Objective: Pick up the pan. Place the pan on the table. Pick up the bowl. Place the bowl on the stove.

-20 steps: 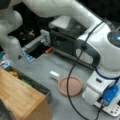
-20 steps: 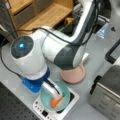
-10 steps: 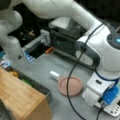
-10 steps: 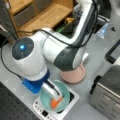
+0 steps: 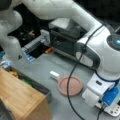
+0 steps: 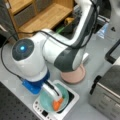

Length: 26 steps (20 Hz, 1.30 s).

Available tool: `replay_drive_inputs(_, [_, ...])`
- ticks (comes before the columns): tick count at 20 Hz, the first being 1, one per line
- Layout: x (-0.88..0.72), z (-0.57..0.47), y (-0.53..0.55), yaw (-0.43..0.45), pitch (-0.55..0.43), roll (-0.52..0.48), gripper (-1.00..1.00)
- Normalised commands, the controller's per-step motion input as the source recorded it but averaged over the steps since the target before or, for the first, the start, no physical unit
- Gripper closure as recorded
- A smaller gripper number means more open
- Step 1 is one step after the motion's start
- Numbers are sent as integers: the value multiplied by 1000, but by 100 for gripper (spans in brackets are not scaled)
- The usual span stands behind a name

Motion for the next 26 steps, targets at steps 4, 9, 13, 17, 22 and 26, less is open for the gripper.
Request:
replay_drive_inputs(4, [-83,-48,55,15,-90,-224,-100])
replay_drive_inputs(9, [-96,8,52,12,-84,-219,-100])
replay_drive_inputs(13, [-141,141,50,4,-67,-210,-100])
replay_drive_inputs(17, [-185,209,31,5,-49,-191,-100])
replay_drive_inputs(22, [-207,202,18,12,-25,-174,-100])
replay_drive_inputs(26, [-219,134,42,17,-20,-159,-100])
